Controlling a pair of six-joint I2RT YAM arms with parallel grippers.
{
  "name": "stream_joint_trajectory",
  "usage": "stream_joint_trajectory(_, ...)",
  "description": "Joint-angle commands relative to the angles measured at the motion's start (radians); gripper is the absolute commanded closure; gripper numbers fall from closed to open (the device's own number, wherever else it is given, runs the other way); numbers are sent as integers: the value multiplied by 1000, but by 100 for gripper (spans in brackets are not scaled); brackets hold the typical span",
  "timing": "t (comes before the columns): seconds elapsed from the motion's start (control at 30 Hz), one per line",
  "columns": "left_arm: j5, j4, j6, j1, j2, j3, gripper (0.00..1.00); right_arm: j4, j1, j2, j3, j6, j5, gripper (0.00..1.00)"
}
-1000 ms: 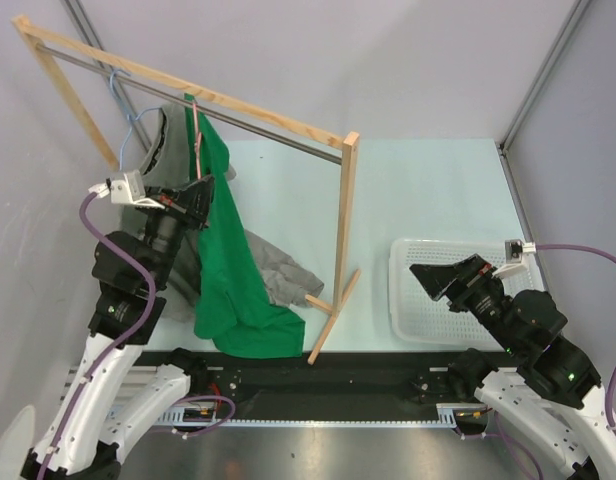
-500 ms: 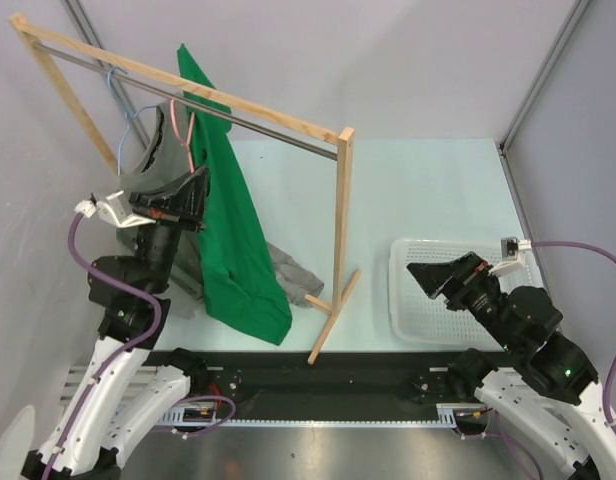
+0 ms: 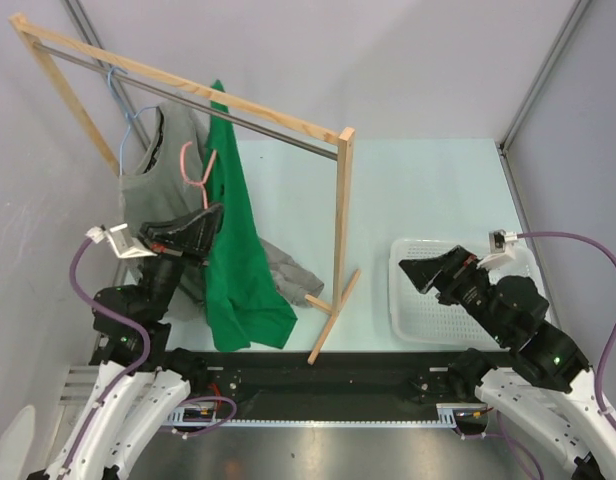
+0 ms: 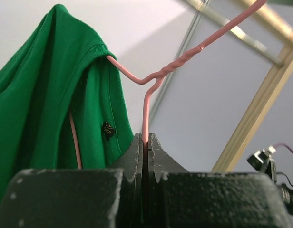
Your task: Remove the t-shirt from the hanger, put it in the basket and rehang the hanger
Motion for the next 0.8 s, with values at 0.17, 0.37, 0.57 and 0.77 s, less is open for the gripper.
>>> stream_joint_trajectory(0.17, 51, -24, -171, 5, 49, -102, 100, 63, -3, 87, 44, -65, 27, 1)
stream_joint_trajectory(0.37, 218, 62, -285, 5, 222, -96, 100, 69, -4, 169, 130, -146, 61, 1)
stream_joint_trajectory(0.57, 442, 59, -319, -27, 459, 4, 100, 99, -101, 368, 239, -197, -87, 1)
stream_joint_trajectory(0.77, 462, 70, -331, -91, 516, 40, 99, 286, -237, 564, 254, -180, -480, 7)
